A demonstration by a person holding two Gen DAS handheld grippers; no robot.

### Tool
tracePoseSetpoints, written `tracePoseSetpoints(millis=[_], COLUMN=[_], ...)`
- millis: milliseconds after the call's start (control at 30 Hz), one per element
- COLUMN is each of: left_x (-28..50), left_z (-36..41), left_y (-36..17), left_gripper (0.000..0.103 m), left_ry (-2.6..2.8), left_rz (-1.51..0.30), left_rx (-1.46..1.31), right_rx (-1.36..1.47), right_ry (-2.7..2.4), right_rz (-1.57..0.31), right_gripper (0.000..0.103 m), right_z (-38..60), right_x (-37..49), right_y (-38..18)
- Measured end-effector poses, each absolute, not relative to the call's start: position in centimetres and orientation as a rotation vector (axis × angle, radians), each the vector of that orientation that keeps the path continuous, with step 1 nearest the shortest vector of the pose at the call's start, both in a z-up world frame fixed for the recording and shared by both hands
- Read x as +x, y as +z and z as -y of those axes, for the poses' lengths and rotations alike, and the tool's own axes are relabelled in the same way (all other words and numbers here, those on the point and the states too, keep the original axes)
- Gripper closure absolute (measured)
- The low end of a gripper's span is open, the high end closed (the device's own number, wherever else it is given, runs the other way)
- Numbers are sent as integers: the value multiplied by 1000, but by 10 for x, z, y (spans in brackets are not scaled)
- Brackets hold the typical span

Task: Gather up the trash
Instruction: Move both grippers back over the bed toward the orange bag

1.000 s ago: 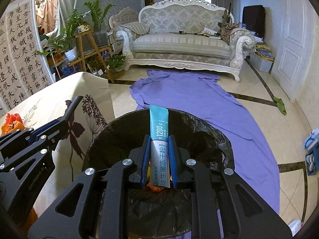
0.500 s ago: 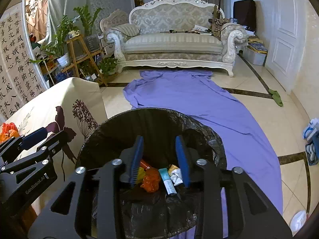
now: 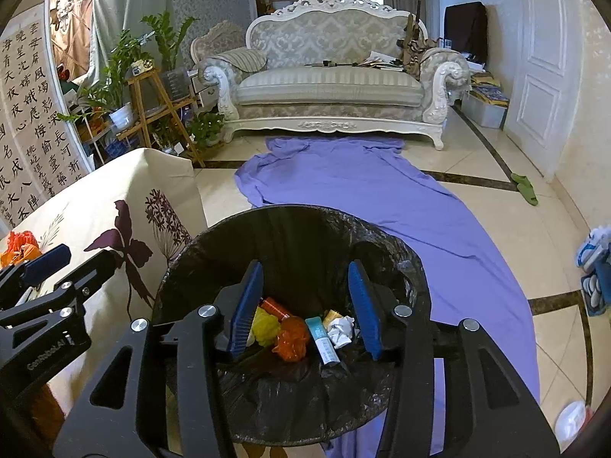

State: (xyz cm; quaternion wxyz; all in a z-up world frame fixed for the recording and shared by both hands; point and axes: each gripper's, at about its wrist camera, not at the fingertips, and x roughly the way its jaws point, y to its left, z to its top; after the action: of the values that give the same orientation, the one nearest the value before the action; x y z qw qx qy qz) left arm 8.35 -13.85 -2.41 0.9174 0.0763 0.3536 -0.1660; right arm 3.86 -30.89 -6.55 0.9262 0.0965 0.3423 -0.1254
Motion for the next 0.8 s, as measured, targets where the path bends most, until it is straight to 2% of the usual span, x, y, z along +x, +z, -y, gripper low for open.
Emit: tracePoseSetpoints(millis=[167, 267, 800], left_x=[75, 70, 47], left_z=[123, 110, -21], left_y=[-17, -13, -4], left_gripper=[28, 27, 27], left_ry=[-316, -291, -49], left_rz=[-711, -704, -709], left_rx=[142, 134, 59], right_rx=[192, 186, 82], right_ry=[-244, -227, 7], right_rz=[-696, -693, -701], right_gripper=[57, 48, 48], right_z=[299, 289, 174], right_x=[32, 30, 47], right_y=[-61, -58, -41])
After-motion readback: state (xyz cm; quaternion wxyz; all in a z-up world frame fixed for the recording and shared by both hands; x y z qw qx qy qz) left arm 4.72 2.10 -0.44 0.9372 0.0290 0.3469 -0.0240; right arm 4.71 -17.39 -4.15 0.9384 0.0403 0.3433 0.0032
